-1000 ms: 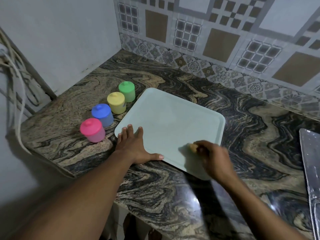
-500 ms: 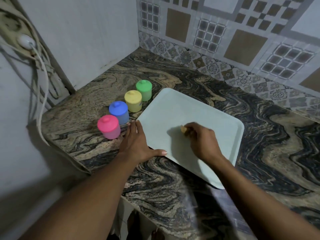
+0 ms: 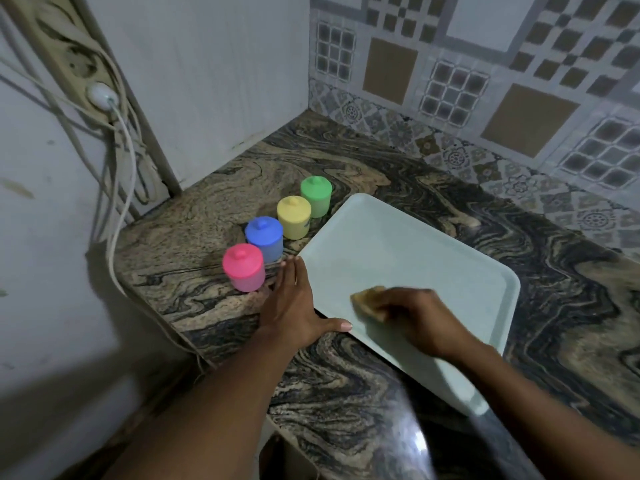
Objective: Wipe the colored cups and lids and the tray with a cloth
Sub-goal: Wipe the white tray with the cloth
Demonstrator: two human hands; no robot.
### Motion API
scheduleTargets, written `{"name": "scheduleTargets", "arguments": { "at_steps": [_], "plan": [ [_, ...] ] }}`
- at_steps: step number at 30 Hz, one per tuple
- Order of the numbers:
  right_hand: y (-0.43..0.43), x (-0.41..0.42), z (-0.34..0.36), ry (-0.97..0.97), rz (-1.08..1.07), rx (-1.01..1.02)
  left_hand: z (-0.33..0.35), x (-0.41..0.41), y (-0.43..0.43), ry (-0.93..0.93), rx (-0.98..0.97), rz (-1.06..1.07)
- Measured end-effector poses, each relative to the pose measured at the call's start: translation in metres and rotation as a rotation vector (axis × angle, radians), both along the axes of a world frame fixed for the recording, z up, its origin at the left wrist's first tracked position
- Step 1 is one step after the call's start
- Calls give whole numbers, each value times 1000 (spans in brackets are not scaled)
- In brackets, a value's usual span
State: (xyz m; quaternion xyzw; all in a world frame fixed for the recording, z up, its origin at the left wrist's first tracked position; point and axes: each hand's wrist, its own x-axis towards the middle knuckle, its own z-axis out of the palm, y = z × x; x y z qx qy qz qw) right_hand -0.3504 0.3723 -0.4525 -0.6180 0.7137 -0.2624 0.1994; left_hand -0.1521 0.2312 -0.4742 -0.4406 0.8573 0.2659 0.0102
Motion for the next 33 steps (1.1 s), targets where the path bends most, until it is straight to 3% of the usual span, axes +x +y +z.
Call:
{"name": "scheduleTargets", "arguments": {
  "at_steps": [3,6,9,13,15,18,21,24,27,29,31,33],
  "plan": [
    [-57,-43,11,103,-357,-85,-2,-1,-1,10,-6,16],
    [-117,-37,-8,140,-479,101,-5,0,0,14,-8,18],
    [-112,8,-23,171,-285,100,-6,0,0,20,-23,19],
    [-35,41,-17,36,111,25,-6,1,0,27,-10,12],
    [-24,19,-5,-62,133,30,-4,1,1,29,-4,14],
    [-67,-35,3,36,-255,-70,-5,-1,-1,0,-27,15],
    [-129,-55,-13,108,-521,53,-8,-2,-1,-8,-27,21],
    [-145,-7,-27,92,-333,114,-10,-2,-1,-5,-41,25],
    [-100,38,-21,-21,-10,-12,-10,-1,-2,-5,-31,26],
    [-60,39,-12,-49,143,21,-7,0,-1,-10,-14,31],
    [-33,15,1,-86,138,92,-2,-2,-1,-37,-1,23],
    [-30,-30,9,-33,-55,40,3,-5,-1,-80,-7,7]
  ]
}}
